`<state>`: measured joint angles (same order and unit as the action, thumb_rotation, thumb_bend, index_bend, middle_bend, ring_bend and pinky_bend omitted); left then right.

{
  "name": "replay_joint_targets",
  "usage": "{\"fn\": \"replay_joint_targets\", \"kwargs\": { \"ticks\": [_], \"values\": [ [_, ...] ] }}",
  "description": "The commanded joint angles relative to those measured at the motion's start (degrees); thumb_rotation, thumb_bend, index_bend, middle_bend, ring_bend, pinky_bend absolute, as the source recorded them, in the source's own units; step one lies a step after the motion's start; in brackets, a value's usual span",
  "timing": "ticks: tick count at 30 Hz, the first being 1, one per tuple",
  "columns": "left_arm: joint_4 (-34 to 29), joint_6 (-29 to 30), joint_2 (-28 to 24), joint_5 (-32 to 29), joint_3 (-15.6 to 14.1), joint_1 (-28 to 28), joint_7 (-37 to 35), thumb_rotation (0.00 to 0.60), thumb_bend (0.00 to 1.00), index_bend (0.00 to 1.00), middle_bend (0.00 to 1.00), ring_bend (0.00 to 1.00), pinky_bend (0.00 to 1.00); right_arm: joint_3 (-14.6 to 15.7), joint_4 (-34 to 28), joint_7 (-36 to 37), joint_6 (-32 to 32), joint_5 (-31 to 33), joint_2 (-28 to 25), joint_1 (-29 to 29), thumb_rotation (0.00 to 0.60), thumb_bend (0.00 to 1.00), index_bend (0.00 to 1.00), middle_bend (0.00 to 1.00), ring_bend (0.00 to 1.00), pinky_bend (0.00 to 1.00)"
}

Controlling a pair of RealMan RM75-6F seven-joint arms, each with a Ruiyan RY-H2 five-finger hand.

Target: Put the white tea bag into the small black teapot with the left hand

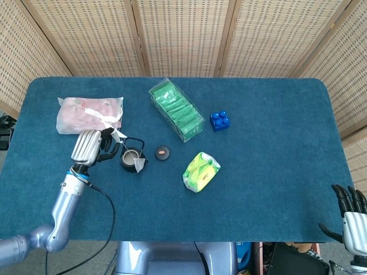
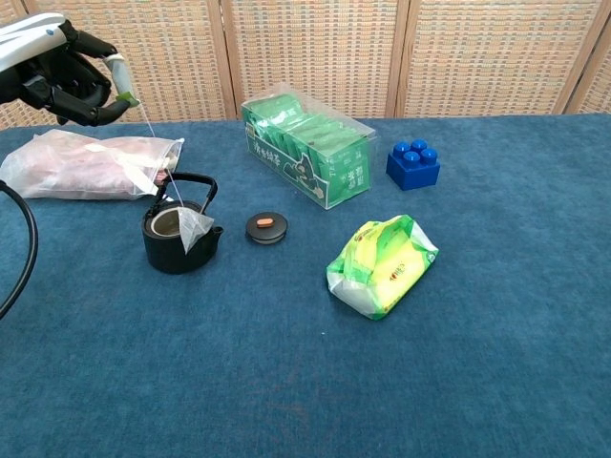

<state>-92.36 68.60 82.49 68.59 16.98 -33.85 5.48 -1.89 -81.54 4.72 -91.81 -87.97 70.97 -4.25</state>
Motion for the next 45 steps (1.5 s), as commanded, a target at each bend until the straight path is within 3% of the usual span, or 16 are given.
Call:
{"fn": "replay_joint_targets", "kwargs": {
  "ticks": [1,24,35,45],
  "values": [
    [0.2,0.0,-0.2,-0.1,0.2,-0.1,-0.1,0.6,0.44,0.66,0.84,0.73,0.71,0.0,-0.1,-0.1,0.0,0.0,-0.1,0.0,0.6,0.09,0.11,0.19,0.03,0.1],
    [2.9,-1.1,-1.0,-2.2,0.1,-0.1,-0.5,0.6,0.44,0.66,0.84,0.73,0.71,-0.3,-1.1,-1.3,0.8,0.5,-0.3,0.5,0.6,0.08,0.11,0.19,0.03,0.1],
    [0.6,-1.7,-1.0,1.8,-4.4,1.0,-1.0,0.6,0.44,0.66,0.84,0.73,0.71,-0.2,-1.1,-1.2,0.7,0.7,-0.3,0.3,0.6,0.09,0.11,0.19,0.03,0.1],
    [-1.3,-0.5,-1.1,7.1,-10.2,3.6,-0.1,0.6,0.44,0.66,0.84,0.73,0.71,-0.1,-0.5,-0.4,0.5,0.6,-0.1,0.1,0.6,0.08,0.11,0.19,0.03,0.1]
  ]
}}
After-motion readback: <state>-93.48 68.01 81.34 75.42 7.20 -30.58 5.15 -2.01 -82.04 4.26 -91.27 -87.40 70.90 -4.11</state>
